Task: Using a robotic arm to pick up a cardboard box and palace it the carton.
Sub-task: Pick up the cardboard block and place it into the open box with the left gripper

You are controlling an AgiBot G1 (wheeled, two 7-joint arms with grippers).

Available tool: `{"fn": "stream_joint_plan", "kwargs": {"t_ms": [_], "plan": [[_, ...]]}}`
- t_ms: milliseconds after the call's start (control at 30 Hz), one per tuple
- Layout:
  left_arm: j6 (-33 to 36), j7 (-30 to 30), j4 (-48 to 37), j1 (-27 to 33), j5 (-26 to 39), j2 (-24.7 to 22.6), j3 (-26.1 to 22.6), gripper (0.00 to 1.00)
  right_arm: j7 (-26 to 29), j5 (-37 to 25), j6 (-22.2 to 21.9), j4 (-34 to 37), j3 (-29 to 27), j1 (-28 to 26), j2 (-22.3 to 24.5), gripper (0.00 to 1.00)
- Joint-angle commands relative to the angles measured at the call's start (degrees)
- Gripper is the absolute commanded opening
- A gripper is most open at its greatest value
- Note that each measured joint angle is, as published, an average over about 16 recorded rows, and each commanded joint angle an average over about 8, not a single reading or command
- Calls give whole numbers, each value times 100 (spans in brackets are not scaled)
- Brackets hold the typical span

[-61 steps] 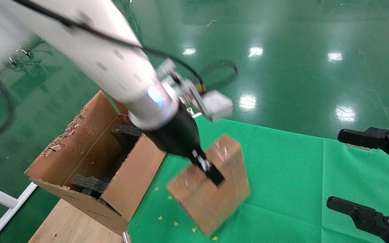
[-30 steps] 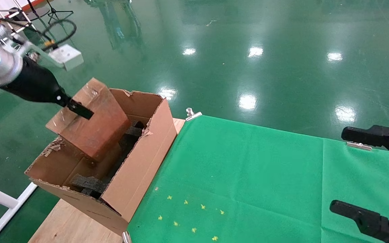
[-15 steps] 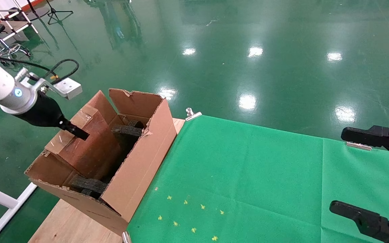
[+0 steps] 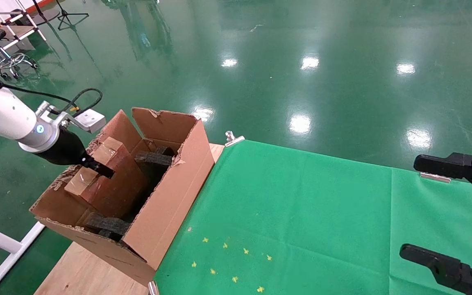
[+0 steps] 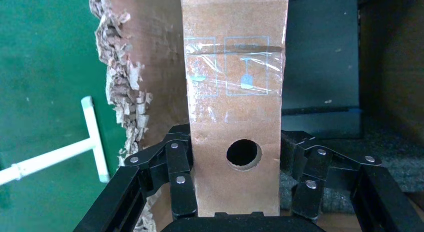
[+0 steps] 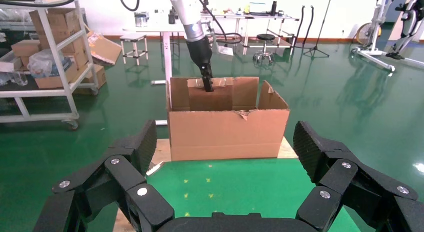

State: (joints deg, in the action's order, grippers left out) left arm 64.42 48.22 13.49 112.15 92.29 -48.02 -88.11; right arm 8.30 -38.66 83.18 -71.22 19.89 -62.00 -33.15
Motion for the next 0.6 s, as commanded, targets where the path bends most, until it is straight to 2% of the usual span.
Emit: {"fn": "stream_joint_plan", "kwargs": {"t_ms": [33, 600], "plan": [[-31, -106, -237, -75, -54, -78, 25, 0, 0, 0, 0, 0, 0, 0, 0, 100], [-858, -455, -1084, -591, -203, -364, 129, 0, 0, 0, 0, 0, 0, 0, 0, 100]]}}
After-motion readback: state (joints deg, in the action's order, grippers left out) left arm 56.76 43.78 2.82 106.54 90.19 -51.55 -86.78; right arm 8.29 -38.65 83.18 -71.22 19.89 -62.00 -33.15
